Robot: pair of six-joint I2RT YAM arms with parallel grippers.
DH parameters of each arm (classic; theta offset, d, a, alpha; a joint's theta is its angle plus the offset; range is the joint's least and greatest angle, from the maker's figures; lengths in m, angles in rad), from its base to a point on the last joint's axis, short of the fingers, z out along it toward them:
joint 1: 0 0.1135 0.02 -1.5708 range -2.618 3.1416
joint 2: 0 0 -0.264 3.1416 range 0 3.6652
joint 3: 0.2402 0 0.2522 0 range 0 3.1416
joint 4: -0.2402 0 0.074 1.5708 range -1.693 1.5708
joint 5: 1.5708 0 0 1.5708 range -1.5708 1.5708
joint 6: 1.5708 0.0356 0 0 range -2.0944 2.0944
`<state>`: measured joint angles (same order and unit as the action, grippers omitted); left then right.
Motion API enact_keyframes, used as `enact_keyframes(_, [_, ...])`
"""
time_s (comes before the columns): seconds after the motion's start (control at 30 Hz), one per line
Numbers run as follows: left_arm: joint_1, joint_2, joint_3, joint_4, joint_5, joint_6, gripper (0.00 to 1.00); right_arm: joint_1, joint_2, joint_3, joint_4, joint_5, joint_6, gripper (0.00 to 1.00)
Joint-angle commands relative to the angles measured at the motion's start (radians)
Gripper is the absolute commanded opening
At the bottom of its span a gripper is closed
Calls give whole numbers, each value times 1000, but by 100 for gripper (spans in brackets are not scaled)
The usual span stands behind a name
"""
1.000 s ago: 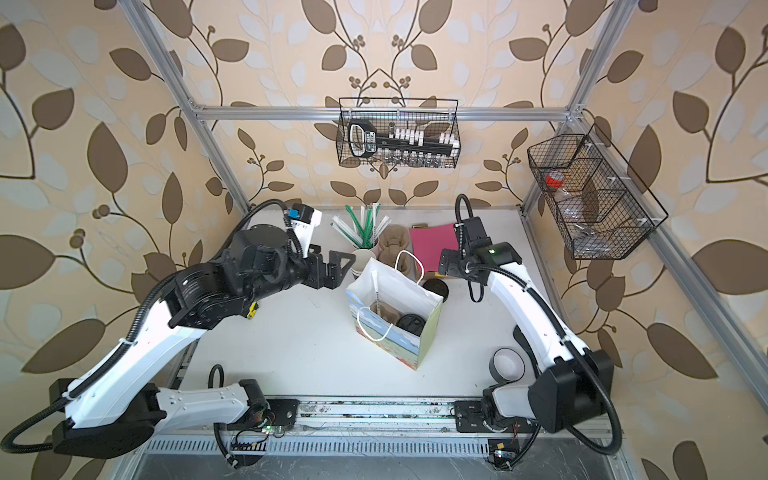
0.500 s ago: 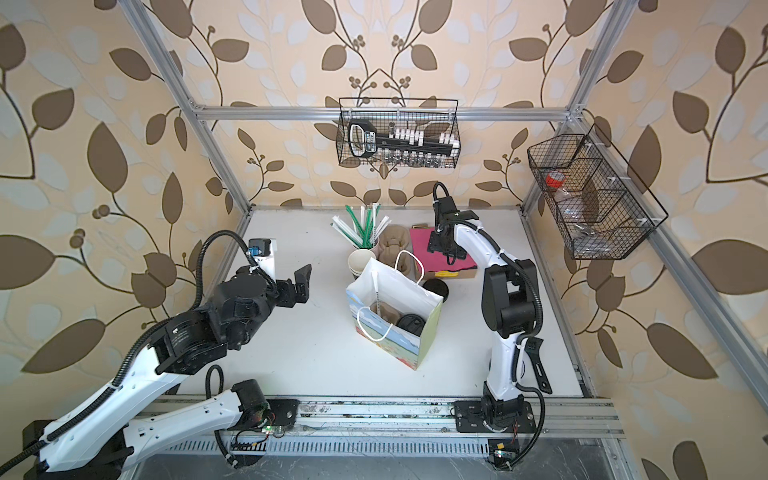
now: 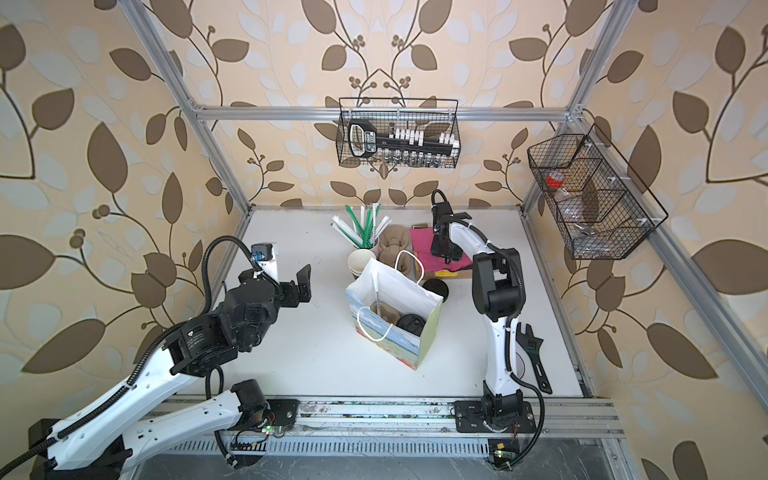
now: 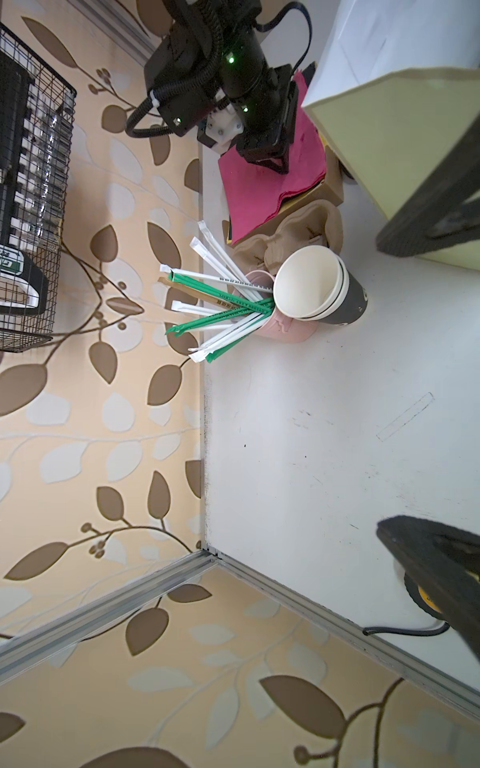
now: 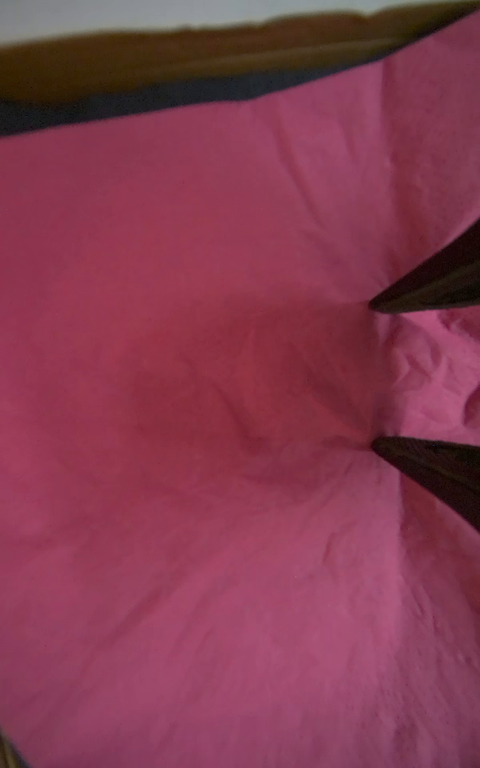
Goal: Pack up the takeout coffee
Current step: 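Lower the right gripper onto the pink napkin and pinch its center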
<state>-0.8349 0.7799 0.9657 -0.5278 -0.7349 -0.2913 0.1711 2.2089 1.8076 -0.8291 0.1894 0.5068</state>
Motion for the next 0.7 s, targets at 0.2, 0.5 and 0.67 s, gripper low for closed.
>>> enact_keyframes(0.2, [35,15,1,30,10,-29,99,-10,27,-9,29,-20,-4,34])
enact_keyframes(0.5, [40,18,0,28,17,-31,99,-18,22,-19,40,-52,1,17])
enact_keyframes(0.67, [42,16,-3,29,18,-30,99,-24,17,-24,44,-69,7,10])
